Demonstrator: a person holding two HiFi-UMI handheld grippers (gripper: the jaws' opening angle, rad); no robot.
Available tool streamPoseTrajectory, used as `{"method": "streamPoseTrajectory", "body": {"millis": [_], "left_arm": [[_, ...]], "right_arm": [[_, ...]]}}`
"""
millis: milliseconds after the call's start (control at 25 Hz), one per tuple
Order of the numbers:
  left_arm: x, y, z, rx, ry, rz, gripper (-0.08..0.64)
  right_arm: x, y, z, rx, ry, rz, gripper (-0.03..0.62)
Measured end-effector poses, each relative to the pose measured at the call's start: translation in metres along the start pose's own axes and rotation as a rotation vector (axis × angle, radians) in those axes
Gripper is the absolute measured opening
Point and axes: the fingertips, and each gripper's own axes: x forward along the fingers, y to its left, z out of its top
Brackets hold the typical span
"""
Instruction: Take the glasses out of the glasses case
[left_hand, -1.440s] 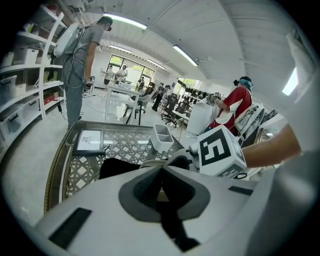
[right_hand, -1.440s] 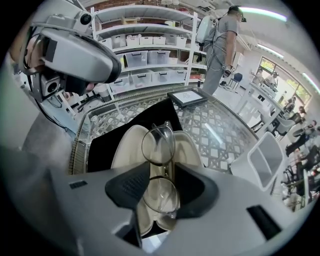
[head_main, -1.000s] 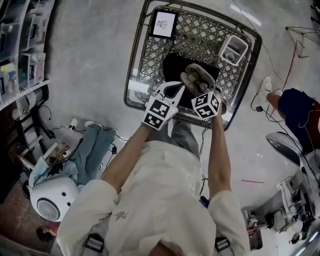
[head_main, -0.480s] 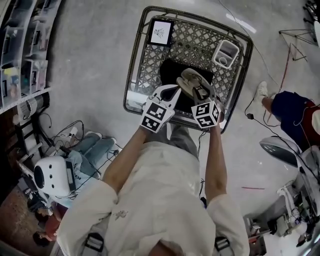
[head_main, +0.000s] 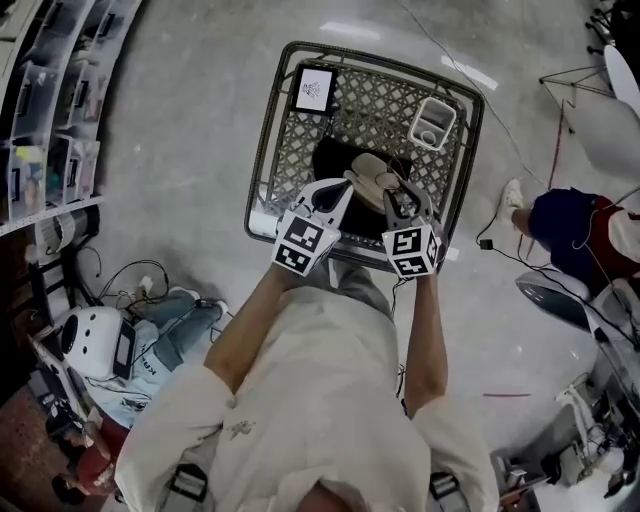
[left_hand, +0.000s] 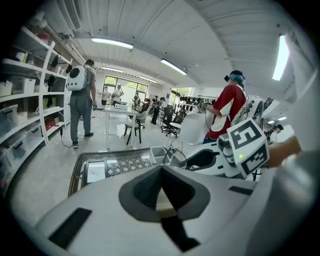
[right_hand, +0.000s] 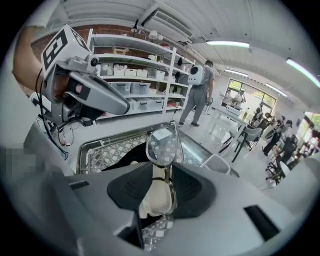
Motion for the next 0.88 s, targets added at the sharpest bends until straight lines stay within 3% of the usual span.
{"method": "streamPoseTrajectory", "body": {"millis": [880], "left_arm": [[-0.076,-0.049,0.104,0.135,-0.247,0.023,0.009]], "right_arm": [[-0.162,-0.029,0.116,0.072,-0.398,-0.147,0.124]]}}
